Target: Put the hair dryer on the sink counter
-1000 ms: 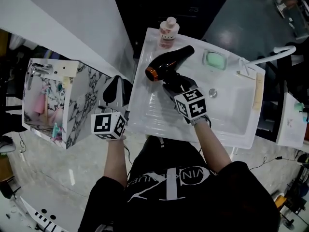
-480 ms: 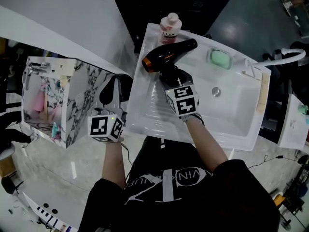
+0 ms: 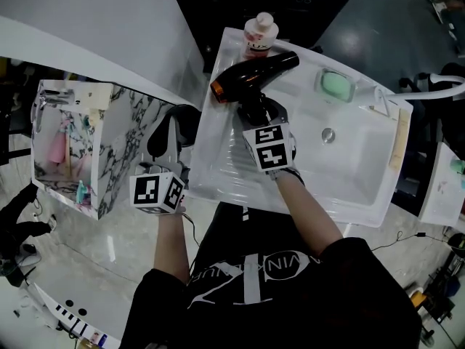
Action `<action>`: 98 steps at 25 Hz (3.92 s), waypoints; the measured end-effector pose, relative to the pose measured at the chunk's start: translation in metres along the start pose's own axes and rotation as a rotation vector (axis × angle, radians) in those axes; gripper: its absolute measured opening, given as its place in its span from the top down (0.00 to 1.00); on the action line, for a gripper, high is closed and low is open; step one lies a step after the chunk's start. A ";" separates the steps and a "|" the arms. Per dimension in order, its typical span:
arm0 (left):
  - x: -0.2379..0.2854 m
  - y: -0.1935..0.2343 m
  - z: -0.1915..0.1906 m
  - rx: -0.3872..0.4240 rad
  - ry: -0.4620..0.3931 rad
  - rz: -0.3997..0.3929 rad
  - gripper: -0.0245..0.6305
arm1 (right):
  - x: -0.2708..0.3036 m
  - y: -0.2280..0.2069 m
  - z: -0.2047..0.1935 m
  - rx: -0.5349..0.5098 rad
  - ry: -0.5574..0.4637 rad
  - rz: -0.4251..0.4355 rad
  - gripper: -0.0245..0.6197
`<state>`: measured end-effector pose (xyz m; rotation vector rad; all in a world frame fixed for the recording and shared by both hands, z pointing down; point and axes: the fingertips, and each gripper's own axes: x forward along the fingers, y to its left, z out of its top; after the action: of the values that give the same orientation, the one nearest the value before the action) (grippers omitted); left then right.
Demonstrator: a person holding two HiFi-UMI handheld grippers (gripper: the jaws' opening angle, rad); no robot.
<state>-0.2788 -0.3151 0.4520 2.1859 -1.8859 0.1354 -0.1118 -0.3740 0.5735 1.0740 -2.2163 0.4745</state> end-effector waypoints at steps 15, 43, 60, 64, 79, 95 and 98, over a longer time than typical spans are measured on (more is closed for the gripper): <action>0.002 -0.009 0.001 -0.005 -0.009 -0.017 0.96 | 0.003 0.003 -0.004 -0.013 0.015 0.077 0.53; -0.018 -0.023 -0.003 -0.005 -0.005 -0.034 0.96 | -0.016 -0.003 -0.022 0.044 0.019 0.117 0.39; -0.039 -0.040 -0.001 0.005 -0.029 -0.075 0.96 | -0.060 -0.002 -0.021 0.050 -0.076 0.094 0.41; -0.045 -0.045 0.001 0.009 -0.033 -0.085 0.96 | -0.077 -0.002 -0.017 0.034 -0.118 0.068 0.55; -0.070 -0.058 0.011 0.026 -0.066 -0.112 0.96 | -0.129 0.005 -0.007 0.053 -0.238 0.031 0.94; -0.080 -0.072 0.026 0.042 -0.097 -0.135 0.96 | -0.186 -0.010 0.011 0.088 -0.365 0.002 0.96; -0.080 -0.074 0.031 0.044 -0.106 -0.135 0.96 | -0.196 -0.014 0.019 0.085 -0.398 -0.001 0.96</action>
<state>-0.2210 -0.2365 0.3941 2.3853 -1.7972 0.0362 -0.0149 -0.2812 0.4289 1.3068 -2.5572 0.3819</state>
